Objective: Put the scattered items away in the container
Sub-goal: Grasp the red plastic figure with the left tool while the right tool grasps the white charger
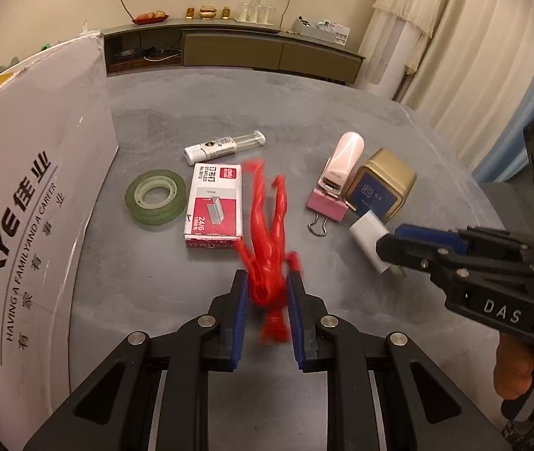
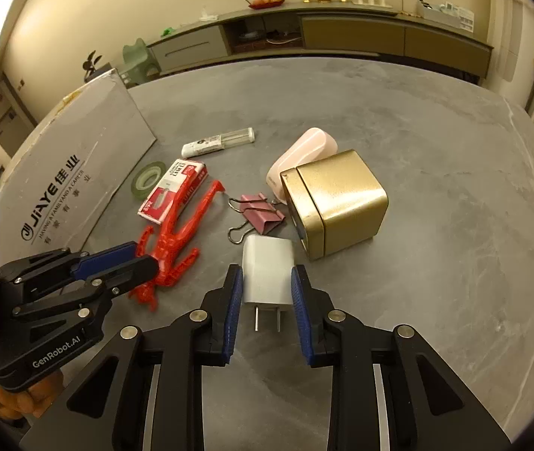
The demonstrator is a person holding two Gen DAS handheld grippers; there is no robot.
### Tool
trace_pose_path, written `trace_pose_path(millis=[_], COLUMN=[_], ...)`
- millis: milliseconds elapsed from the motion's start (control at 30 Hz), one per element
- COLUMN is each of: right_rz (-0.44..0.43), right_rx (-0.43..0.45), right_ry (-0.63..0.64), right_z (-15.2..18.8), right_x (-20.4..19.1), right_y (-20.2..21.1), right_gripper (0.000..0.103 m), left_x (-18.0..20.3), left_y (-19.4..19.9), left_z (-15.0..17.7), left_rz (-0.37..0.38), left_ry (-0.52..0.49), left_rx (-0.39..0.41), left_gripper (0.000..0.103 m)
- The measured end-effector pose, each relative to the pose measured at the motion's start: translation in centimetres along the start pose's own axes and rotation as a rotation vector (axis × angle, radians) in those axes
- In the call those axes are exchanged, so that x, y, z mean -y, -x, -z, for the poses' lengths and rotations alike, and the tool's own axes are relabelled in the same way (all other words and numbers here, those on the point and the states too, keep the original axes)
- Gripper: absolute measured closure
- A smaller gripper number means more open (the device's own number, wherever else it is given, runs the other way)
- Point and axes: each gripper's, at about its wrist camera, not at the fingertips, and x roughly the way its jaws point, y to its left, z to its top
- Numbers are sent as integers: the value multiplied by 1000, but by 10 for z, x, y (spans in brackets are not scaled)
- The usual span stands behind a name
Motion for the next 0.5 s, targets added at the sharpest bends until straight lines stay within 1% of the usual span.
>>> trace_pose_path(millis=[33,67,100,133,167,200,233,267,333,367,400,433,500], right_rz=[3,5,7,8,9,11,13,16,22,32,37,31,21], right_rx=[7,11,15,17,13,7,-3,-16,-30,-26,-33,-37,-36], right_ry=[4,9,13,18,24,32,38,42,51,61,63,56,48], right_z=[0,-1,-2,-3,-4,-4,-4,-4,-2,-1,-1,-1,0], right_x=[0,0,-1,-2,-2,-2,-3,-3,-5,-7,-9,-9,-10], right_y=[1,1,0,-1,-4,-8,-13,-18,-25,-24,-24,-23,-19], right_gripper=[71,62,60,60,58,56,56,56,55,60,70,70,71], left_x=[0,0,-1,-1,-1,-2,-2,-2,0,1,2,2,2], left_y=[1,1,0,-1,-2,-4,-6,-9,-15,-15,-15,-15,-16], left_z=[0,0,0,1,0,1,1,2,4,4,4,3,4], left_rz=[2,-3,-9,-14,-19,-29,-36,-41,-45,-38,-25,-10,-17], left_ry=[2,3,4,7,13,19,21,20,15,9,9,12,7], left_rx=[1,3,5,5,7,12,18,17,17,20,15,8,6], left_gripper=[82,81,78,70,55,43,40,40,41,55,75,78,84])
